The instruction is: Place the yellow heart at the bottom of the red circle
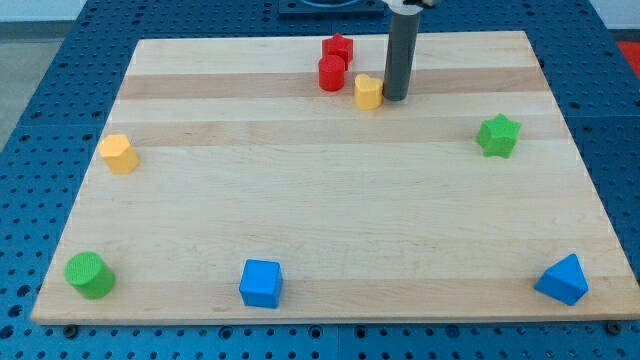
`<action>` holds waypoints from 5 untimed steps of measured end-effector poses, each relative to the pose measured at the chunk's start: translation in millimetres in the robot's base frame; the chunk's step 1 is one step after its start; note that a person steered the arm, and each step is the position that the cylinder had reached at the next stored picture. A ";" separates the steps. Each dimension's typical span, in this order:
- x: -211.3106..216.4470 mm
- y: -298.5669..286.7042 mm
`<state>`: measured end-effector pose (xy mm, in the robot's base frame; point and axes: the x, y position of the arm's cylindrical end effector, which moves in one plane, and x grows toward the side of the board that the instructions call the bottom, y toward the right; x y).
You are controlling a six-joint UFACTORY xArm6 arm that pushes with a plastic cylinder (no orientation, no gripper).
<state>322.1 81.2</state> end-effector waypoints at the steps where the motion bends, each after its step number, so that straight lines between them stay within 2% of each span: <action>1: 0.0 -19.3; 4: 0.1 -49.2; 5: 25.9 -49.2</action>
